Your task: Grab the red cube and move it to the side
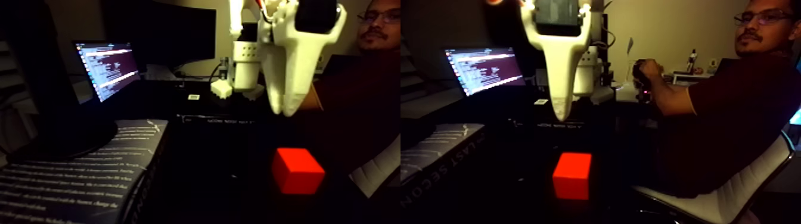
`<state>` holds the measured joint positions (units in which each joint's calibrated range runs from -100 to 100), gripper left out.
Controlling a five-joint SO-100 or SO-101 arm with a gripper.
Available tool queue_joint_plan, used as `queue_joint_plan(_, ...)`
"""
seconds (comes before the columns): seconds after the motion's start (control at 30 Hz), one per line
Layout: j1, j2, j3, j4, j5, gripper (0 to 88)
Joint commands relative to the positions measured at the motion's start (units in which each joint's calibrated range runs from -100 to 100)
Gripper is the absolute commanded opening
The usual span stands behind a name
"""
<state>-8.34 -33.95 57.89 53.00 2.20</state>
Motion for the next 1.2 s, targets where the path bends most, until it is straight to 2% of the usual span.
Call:
queue_joint_plan(0.0, -0.7, -0.1, -2.2, -0.6, -0.2, 13.8)
queue_joint_plan(0.23, -0.7, 0.9, -1.5, 0.1, -0.1, 33.8)
queue_joint_plan(0.37, -0.8, 4.7, -1.5, 0.2, -0.2, 41.3)
queue_joint_plan(0.53, -0.8, 8.1, -3.2, 2.1, -0.2, 42.6)
queue_joint_plan(0.8, -0.7, 11.1, -15.7, 14.7, -0.4, 42.6)
queue_joint_plan(1.07, 0.1, 20.3, -16.9, 11.8, -0.7, 42.6)
queue_joint_plan(1.17, 1.3, 21.8, -16.9, 9.7, -2.1, 42.5)
